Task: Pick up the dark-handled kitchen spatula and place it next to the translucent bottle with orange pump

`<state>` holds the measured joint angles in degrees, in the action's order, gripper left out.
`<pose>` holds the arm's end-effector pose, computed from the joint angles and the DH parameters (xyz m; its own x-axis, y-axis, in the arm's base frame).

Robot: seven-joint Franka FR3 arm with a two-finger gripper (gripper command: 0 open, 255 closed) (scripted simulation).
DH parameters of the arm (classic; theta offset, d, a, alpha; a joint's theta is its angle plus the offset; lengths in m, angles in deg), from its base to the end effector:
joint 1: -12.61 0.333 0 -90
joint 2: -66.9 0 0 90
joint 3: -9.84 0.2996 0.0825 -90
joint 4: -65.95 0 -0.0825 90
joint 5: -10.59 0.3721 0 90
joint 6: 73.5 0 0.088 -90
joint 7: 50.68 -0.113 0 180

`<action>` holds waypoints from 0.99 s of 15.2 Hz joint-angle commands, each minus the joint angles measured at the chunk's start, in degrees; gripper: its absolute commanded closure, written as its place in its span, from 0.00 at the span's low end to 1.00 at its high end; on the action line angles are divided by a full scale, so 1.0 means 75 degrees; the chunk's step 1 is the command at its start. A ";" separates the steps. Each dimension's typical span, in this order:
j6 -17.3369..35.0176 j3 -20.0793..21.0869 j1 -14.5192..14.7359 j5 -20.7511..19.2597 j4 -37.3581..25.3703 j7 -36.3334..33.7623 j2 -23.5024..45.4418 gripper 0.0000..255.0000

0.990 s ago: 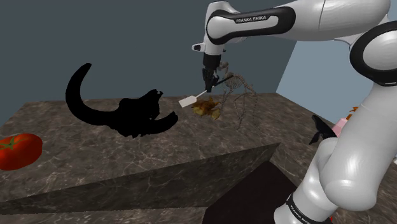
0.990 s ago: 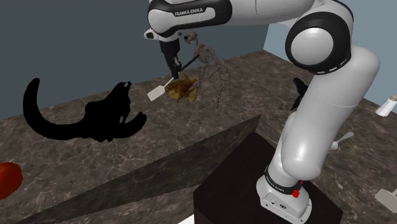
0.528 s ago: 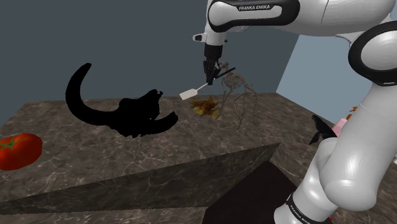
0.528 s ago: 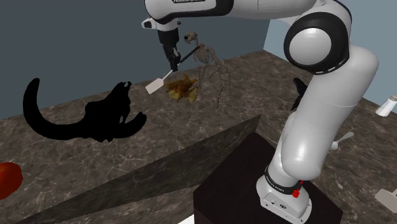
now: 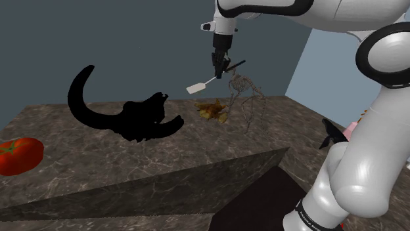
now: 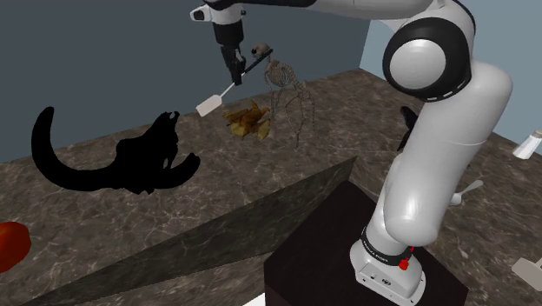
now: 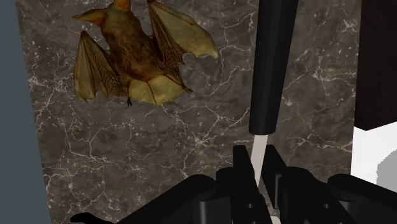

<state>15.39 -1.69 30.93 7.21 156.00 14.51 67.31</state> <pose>0.5392 0.0578 0.5964 0.3090 0.9487 -0.0662 0.9508 -0.3097 0.0006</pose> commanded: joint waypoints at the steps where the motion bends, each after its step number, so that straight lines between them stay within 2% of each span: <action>1: -0.0217 -0.0001 -0.0001 0.0010 -0.0271 0.0014 0.0057 1.00; 2: -0.0260 -0.0001 -0.0002 0.0012 -0.0325 0.0018 0.0068 1.00; 8: -0.0016 -0.0240 -0.0250 -0.0350 0.1398 0.0461 -0.1478 1.00; 15: -0.0039 -0.0603 -0.0628 -0.0847 0.2842 0.1085 -0.3053 1.00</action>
<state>15.72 -5.95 26.65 1.49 175.98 22.01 46.50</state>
